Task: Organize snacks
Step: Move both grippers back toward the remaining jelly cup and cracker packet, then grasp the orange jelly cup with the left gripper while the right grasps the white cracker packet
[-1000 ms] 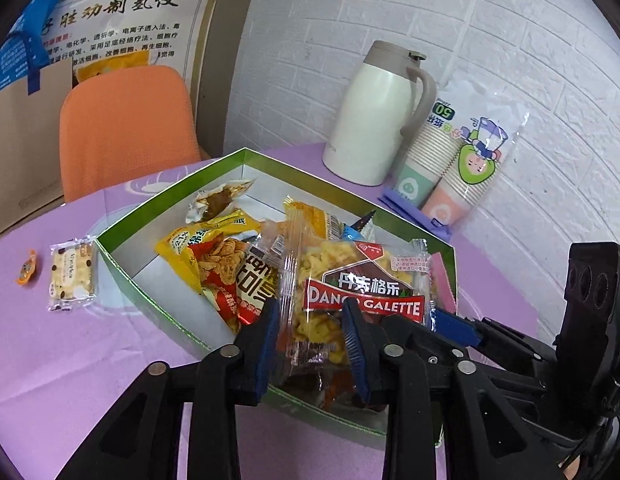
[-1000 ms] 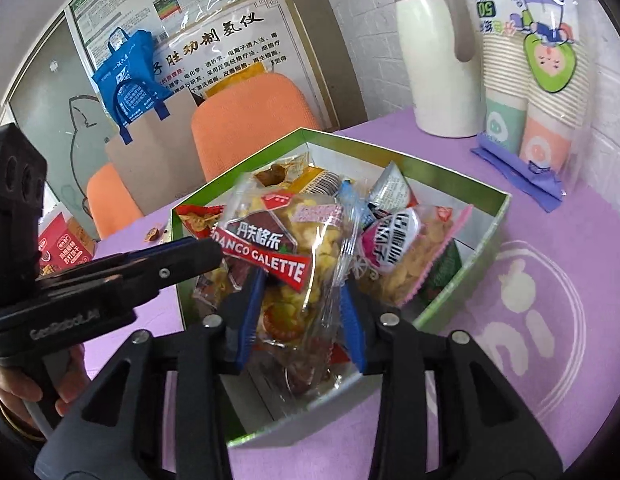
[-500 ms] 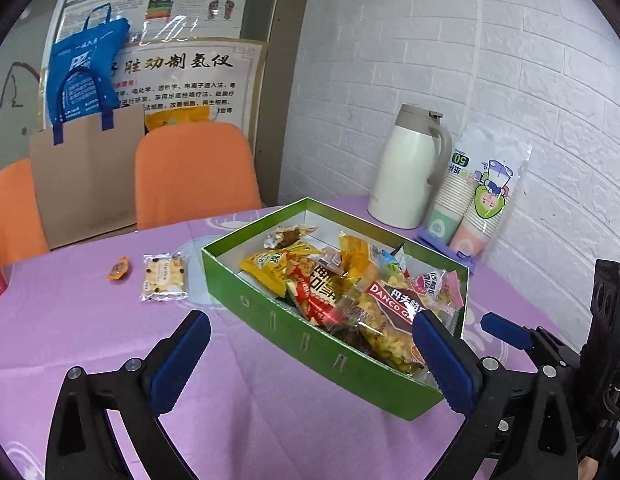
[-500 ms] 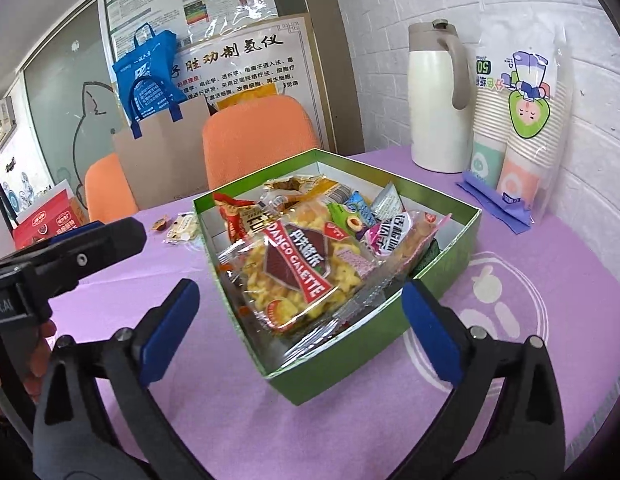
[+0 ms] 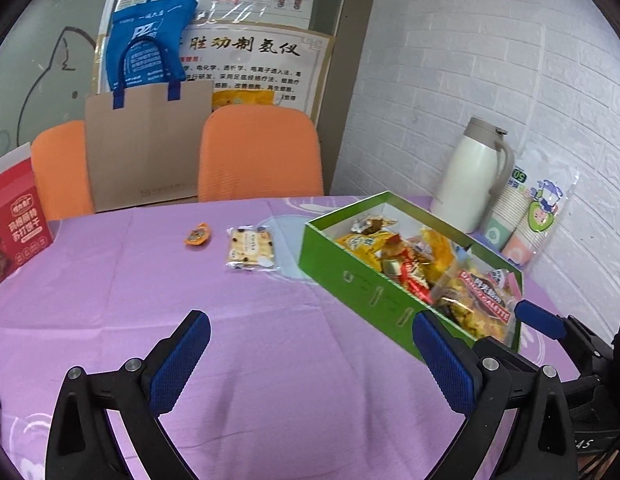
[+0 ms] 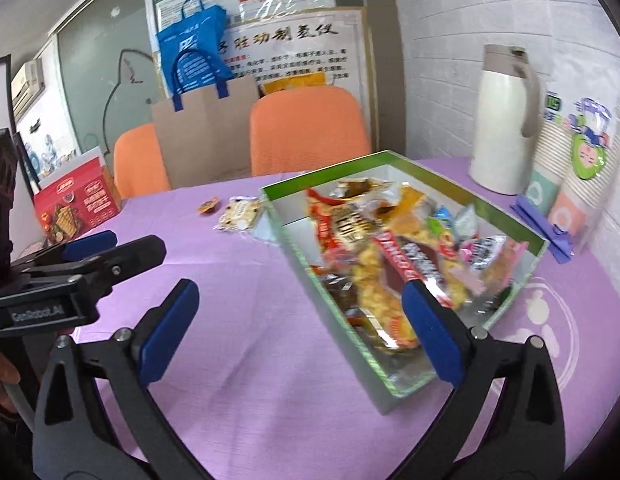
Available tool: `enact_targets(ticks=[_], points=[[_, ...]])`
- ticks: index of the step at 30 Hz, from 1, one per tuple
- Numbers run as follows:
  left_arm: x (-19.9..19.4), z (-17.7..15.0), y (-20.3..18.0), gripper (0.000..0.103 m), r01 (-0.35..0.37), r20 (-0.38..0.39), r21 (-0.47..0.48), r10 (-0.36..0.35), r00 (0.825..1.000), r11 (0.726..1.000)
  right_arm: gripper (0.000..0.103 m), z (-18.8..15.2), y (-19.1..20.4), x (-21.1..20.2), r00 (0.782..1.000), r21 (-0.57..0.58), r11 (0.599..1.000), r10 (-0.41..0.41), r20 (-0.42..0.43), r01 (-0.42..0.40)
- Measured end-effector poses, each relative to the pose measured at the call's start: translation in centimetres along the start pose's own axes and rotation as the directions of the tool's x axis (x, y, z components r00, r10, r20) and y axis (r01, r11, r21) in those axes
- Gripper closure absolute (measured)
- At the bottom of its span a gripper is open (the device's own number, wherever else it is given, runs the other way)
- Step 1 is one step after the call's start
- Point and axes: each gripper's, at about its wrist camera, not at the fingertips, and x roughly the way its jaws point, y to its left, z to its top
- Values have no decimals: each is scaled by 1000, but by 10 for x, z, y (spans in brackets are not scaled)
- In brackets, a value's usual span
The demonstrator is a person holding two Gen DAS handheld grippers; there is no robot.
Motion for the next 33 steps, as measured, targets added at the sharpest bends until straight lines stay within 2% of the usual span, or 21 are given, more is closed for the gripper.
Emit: enact_targets(ticks=[3,10,15,21,24,26,28,32,33], points=[[4,-2,27,0,-56,-34,-34,55,998,998,2,3,18,14,999,-20,999,36,-29,-37],[10,6,102,0,-123,-67,-141,115,991,982,2,8,60,49,989,-104,987,110,-96,-120],[25,25,136,0,-101,-97,-189,83,992,977,2,19,75,85,980,-115,981,143,-138,-159],[55,49,144,2,-84,-98,-129,72,993,988,2,37,77,140,967,-27,985,162,-199,-170],[78,58,149,10,-60,-118,-111,46,992,992,2,43,76,168,962,11,987,158,-222,-160],[94,63,154,19,-42,-140,-116,26,990,992,7,47,80,184,960,16,988,153,-233,-154],[110,68,157,27,-27,-155,-119,9,988,992,8,50,84,199,963,21,992,124,-239,-122],[143,83,157,31,-3,-160,-118,-16,987,993,8,54,87,222,972,82,996,59,-229,-41],[152,87,155,36,1,-167,-113,-20,986,994,8,55,87,225,975,92,996,39,-218,-19]])
